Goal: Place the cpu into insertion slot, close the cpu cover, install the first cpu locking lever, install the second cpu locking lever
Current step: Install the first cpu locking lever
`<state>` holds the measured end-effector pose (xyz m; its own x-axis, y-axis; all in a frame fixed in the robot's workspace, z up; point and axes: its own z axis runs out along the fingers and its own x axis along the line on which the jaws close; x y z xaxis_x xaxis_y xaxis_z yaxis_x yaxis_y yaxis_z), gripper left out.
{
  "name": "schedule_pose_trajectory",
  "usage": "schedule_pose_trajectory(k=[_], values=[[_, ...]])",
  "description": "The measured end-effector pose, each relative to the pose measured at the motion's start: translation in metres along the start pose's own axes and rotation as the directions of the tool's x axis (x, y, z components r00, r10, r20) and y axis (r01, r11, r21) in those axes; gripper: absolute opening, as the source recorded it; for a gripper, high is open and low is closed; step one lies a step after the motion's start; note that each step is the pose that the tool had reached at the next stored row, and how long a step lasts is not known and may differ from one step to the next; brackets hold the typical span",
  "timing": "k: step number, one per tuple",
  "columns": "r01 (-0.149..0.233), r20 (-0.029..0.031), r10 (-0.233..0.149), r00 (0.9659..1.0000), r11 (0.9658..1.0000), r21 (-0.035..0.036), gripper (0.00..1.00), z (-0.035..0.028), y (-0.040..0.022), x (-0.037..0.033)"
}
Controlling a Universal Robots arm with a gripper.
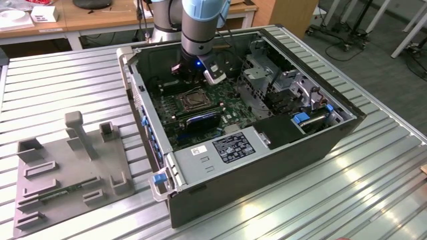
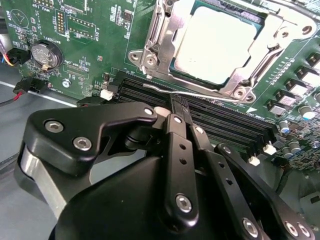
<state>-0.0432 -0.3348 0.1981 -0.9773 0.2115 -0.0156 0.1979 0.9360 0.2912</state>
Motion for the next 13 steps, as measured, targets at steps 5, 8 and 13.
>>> schedule_pose_trajectory(k=[5, 8, 13], values=[[0.000, 0.0001, 0.000, 1.0000, 1.0000, -0.0002, 0.10, 0.0000, -0.0005, -0.0002], [0.000, 0.0001, 0.000, 1.0000, 1.0000, -0.0001, 0.10, -0.0003, -0.0012, -0.0003], [0.000, 0.0000, 0.000, 1.0000, 1.0000, 0.0000, 0.10, -0.0004, -0.0013, -0.0004]])
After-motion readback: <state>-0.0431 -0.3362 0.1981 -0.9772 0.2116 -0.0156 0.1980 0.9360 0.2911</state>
